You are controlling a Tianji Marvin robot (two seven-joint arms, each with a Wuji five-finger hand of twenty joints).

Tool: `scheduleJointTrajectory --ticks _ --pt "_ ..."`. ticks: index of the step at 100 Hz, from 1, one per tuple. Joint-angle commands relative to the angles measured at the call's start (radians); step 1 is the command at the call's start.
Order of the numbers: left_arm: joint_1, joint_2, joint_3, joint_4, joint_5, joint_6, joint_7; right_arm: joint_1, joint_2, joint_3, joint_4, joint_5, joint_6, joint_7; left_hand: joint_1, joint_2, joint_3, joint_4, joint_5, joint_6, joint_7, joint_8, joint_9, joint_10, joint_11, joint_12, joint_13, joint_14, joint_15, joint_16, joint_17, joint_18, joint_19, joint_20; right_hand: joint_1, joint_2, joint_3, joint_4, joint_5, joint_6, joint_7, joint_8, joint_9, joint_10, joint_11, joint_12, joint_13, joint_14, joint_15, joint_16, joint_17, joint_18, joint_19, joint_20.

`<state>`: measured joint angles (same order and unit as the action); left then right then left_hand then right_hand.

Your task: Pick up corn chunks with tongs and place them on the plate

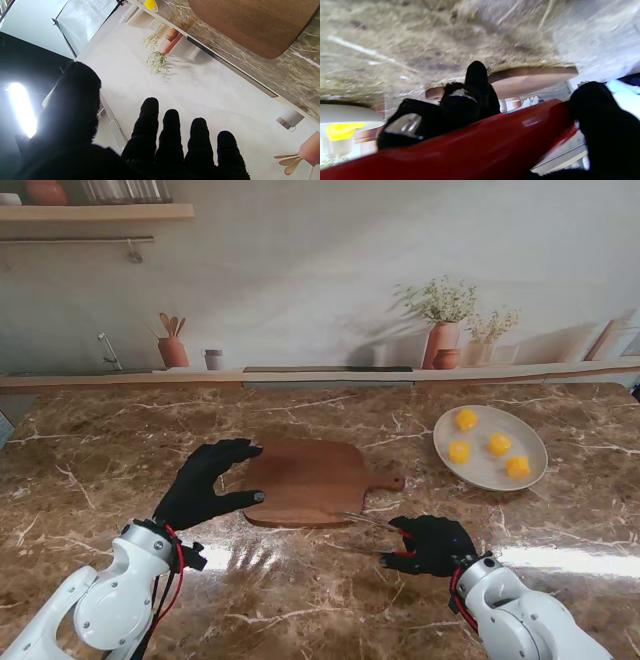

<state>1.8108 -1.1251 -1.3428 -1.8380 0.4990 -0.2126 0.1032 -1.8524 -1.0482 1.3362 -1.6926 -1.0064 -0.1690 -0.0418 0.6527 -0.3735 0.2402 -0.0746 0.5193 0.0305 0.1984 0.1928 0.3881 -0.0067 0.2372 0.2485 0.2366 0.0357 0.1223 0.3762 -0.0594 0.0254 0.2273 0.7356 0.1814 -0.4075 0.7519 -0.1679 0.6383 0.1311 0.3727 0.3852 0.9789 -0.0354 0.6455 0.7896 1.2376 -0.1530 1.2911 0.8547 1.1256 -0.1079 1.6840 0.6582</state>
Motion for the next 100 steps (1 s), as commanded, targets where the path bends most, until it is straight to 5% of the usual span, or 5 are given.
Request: scheduleJointTrajectory --ticks 1,28,50,79,100 --pt "0.014 -0.003 -0.002 -0.005 0.004 0.003 0.003 -0.002 -0.002 -0.018 0.024 -0.008 -0.008 0.009 0.036 0.037 -0.029 0.030 0.007 0.009 -0.014 0.002 -0.010 -0.016 -0.022 0.005 -0.038 -0.044 -0.030 -0.009 -0.012 -0.038 -0.035 -0.016 -0.026 0.062 0.043 0.046 -0.006 -0.041 0.008 0.007 -0.028 -0.042 0.013 -0.001 -0.012 -0.006 0.001 0.024 -0.014 -0.124 0.206 0.056" --pt "0.023 -0.004 -0.008 -0.008 0.010 0.003 0.009 0.024 0.010 -0.084 0.072 -0.064 -0.034 -0.019 0.035 0.037 -0.031 0.030 0.009 0.010 -0.014 0.002 -0.008 -0.015 -0.022 0.005 -0.038 -0.042 -0.030 -0.009 -0.012 -0.037 -0.035 -0.017 -0.001 0.026 -0.019 0.058 -0.043 -0.056 -0.014 0.014 -0.077 -0.058 0.000 -0.002 -0.096 -0.007 -0.045 0.041 -0.112 -0.102 0.150 0.078" --pt "0.028 -0.003 -0.011 -0.010 0.009 0.002 0.007 0.010 0.018 -0.079 0.047 -0.093 -0.032 0.029 0.036 0.037 -0.030 0.031 0.009 0.010 -0.014 0.001 -0.008 -0.015 -0.022 0.005 -0.037 -0.043 -0.030 -0.009 -0.012 -0.036 -0.035 -0.017 0.002 -0.015 -0.112 0.080 -0.099 -0.071 -0.061 0.029 -0.155 -0.065 -0.040 -0.013 -0.216 0.005 -0.138 0.057 -0.255 -0.063 0.046 0.119" --pt "0.032 -0.003 -0.014 -0.010 0.012 0.001 0.010 -0.014 0.021 -0.075 0.009 -0.126 -0.007 0.060 0.036 0.035 -0.030 0.031 0.008 0.009 -0.014 0.002 -0.009 -0.015 -0.023 0.005 -0.037 -0.041 -0.030 -0.009 -0.013 -0.033 -0.035 -0.018 -0.077 -0.040 -0.101 0.096 -0.197 -0.067 -0.149 0.067 -0.298 -0.052 -0.196 -0.124 -0.415 0.045 -0.419 0.000 -0.535 0.042 -0.275 0.159" --pt "0.038 -0.003 -0.016 -0.018 0.013 0.003 0.008 -0.027 0.020 -0.060 -0.008 -0.136 -0.008 0.054 0.036 0.035 -0.030 0.030 0.007 0.009 -0.015 0.002 -0.009 -0.017 -0.023 0.005 -0.039 -0.042 -0.031 -0.009 -0.013 -0.032 -0.036 -0.019 -0.112 -0.034 -0.088 0.096 -0.249 -0.063 -0.194 0.088 -0.377 -0.043 -0.289 -0.223 -0.541 0.087 -0.717 -0.166 -0.712 0.123 -0.643 0.097"
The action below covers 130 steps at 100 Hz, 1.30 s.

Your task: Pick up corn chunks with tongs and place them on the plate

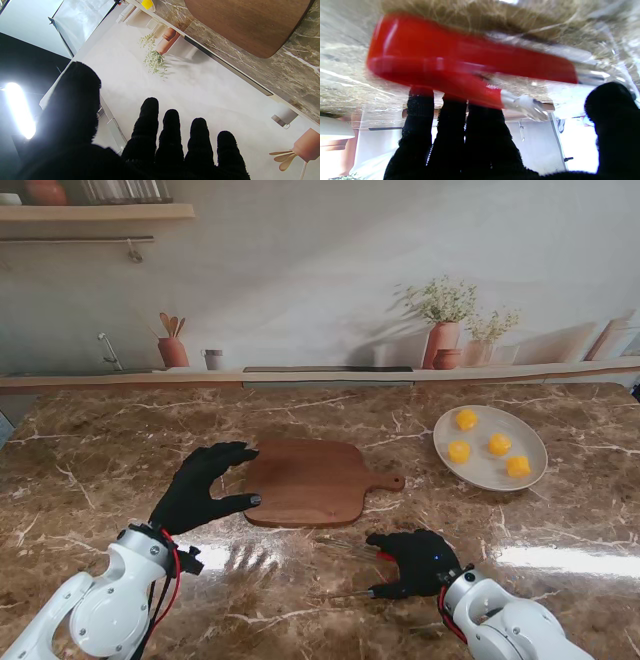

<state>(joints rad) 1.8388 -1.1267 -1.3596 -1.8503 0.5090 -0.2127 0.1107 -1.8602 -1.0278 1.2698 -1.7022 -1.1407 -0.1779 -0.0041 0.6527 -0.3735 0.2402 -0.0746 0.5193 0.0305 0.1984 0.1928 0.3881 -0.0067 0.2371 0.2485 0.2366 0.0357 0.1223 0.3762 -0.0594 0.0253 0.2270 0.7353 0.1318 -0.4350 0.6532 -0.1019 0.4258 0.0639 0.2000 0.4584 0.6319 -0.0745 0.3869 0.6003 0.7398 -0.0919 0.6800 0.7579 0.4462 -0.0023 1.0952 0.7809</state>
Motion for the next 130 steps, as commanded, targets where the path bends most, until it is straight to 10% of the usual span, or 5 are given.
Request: scheduleJointTrajectory --ticks 1,40,88,113,130 --pt "0.010 -0.001 0.001 -0.006 0.003 0.003 0.001 -0.020 0.000 0.007 0.001 -0.003 0.001 0.016 0.036 0.035 -0.030 0.030 0.007 0.009 -0.015 0.002 -0.009 -0.017 -0.023 0.005 -0.039 -0.043 -0.031 -0.009 -0.012 -0.032 -0.036 -0.019 -0.064 -0.007 0.010 0.029 -0.039 0.005 -0.022 0.015 -0.033 -0.004 -0.033 -0.035 -0.049 0.026 -0.111 -0.072 -0.038 0.018 -0.060 -0.027" --pt "0.011 0.002 0.010 -0.015 0.027 0.011 -0.003 -0.046 -0.015 0.066 -0.059 0.010 -0.001 -0.044 0.033 0.036 -0.035 0.030 0.006 0.007 -0.016 0.002 -0.008 -0.023 -0.024 0.005 -0.039 -0.041 -0.030 -0.009 -0.013 -0.024 -0.040 -0.024 -0.089 0.049 -0.004 0.028 -0.059 0.002 -0.051 0.024 -0.073 0.007 -0.105 -0.113 -0.081 0.050 -0.345 -0.238 -0.093 0.043 -0.269 -0.082" --pt "-0.019 -0.002 0.051 0.011 0.012 0.000 0.011 0.054 -0.056 0.135 -0.061 0.260 -0.099 -0.109 0.026 0.033 -0.047 0.031 0.002 0.000 -0.016 0.001 -0.035 -0.038 -0.038 -0.014 -0.032 -0.068 -0.035 -0.015 0.001 -0.016 0.009 0.019 -0.133 0.084 0.010 0.046 -0.041 -0.003 -0.080 -0.002 -0.077 0.060 -0.297 -0.404 -0.159 0.053 -0.582 -0.519 -0.125 -0.022 -0.507 -0.398" --pt "-0.038 -0.007 0.079 0.035 -0.013 -0.011 0.024 0.166 -0.078 0.102 0.041 0.390 -0.192 -0.168 0.018 0.045 -0.110 0.039 0.000 0.026 -0.029 -0.019 -0.081 -0.023 -0.039 -0.053 -0.048 -0.077 -0.047 -0.064 0.039 -0.104 0.042 -0.229 -0.162 0.078 0.044 0.061 -0.043 0.027 -0.089 -0.037 -0.124 0.082 -0.317 -0.481 -0.227 0.040 -0.610 -0.594 -0.159 -0.071 -0.545 -0.528" --pt "-0.046 -0.010 0.091 0.050 -0.020 -0.022 0.041 0.206 -0.089 0.080 0.086 0.436 -0.251 -0.199 -0.010 0.052 -0.139 0.040 -0.009 0.037 -0.041 -0.029 -0.087 -0.025 -0.043 -0.055 -0.051 -0.073 -0.045 -0.065 0.045 -0.106 0.056 -0.259 -0.196 0.113 0.041 0.063 -0.077 0.048 -0.109 -0.054 -0.168 0.101 -0.335 -0.500 -0.268 0.047 -0.618 -0.607 -0.192 -0.073 -0.559 -0.550"
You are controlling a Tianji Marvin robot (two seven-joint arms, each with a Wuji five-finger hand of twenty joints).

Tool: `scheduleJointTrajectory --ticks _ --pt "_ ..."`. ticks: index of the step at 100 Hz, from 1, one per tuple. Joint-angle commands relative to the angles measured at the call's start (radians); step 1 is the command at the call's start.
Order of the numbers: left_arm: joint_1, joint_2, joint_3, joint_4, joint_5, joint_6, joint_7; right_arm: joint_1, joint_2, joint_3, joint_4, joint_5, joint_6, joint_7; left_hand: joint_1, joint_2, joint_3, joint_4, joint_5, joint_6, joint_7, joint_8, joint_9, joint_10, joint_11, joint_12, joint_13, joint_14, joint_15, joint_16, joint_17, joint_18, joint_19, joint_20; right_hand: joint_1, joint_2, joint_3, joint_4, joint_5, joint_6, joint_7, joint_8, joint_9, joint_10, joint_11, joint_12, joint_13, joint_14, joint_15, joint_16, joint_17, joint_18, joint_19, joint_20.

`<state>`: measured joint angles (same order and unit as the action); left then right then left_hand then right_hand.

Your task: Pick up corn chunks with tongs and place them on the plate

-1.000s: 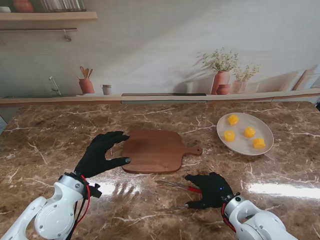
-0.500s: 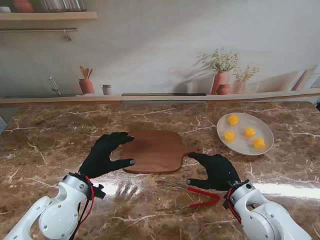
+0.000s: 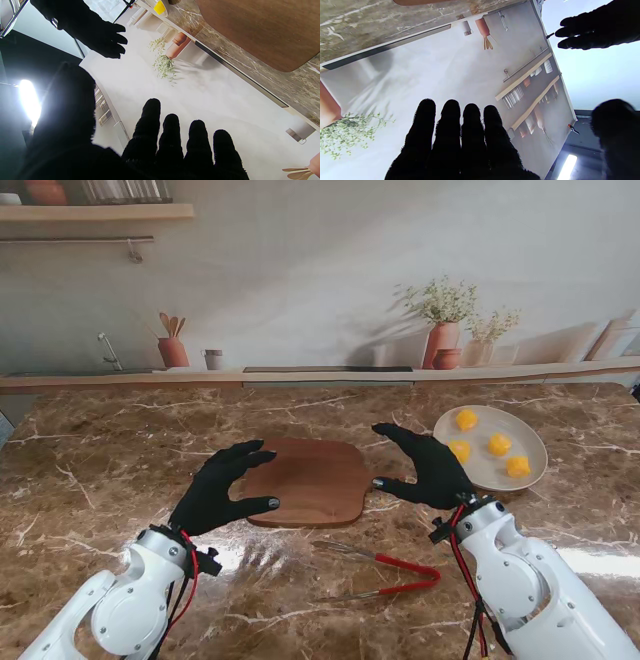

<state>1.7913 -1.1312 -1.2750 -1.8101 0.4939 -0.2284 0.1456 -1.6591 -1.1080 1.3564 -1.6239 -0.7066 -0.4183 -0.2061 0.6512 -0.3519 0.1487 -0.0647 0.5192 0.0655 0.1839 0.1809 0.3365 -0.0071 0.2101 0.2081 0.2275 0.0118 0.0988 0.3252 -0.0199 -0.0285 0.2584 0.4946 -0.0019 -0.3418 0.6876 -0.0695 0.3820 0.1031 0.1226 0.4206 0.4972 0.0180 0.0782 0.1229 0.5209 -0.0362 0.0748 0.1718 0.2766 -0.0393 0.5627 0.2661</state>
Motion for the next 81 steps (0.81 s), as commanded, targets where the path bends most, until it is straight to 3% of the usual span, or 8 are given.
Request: scheduleJointTrajectory --ticks 1,18,81 --pt "0.002 -0.006 0.007 0.010 -0.005 -0.007 0.007 0.007 -0.009 -0.009 0.011 0.004 -0.014 0.001 -0.009 0.031 -0.049 0.030 -0.010 0.002 -0.027 -0.017 -0.035 -0.025 -0.016 -0.015 -0.042 -0.049 -0.022 -0.014 0.006 -0.052 0.026 -0.019 -0.064 0.022 0.006 0.030 -0.037 0.011 -0.033 -0.017 -0.035 0.008 -0.028 -0.024 -0.052 -0.008 -0.014 -0.021 -0.024 -0.036 -0.027 -0.036" --pt "-0.002 -0.010 0.012 0.020 -0.003 -0.022 0.026 0.026 -0.018 -0.040 0.048 0.028 -0.051 -0.028 -0.019 0.039 -0.073 0.034 -0.013 0.003 -0.038 -0.026 -0.038 -0.027 -0.020 -0.017 -0.044 -0.048 -0.020 -0.015 0.001 -0.050 0.032 -0.044 -0.076 0.038 0.001 0.029 -0.042 0.020 -0.039 -0.026 -0.040 0.018 -0.035 -0.034 -0.061 -0.002 -0.012 -0.027 -0.028 -0.032 -0.030 -0.047" --pt "0.000 -0.011 0.006 0.013 -0.025 -0.027 0.022 0.003 -0.017 -0.057 0.045 0.020 -0.023 -0.035 -0.022 0.069 -0.136 0.039 -0.010 0.003 -0.043 -0.033 -0.028 -0.026 -0.021 -0.019 -0.041 -0.052 -0.020 -0.015 -0.010 -0.044 0.022 -0.070 -0.055 0.040 -0.009 0.026 -0.042 0.012 -0.028 -0.034 -0.045 0.015 -0.025 -0.036 -0.067 -0.006 -0.007 -0.031 -0.034 -0.032 -0.023 -0.059"
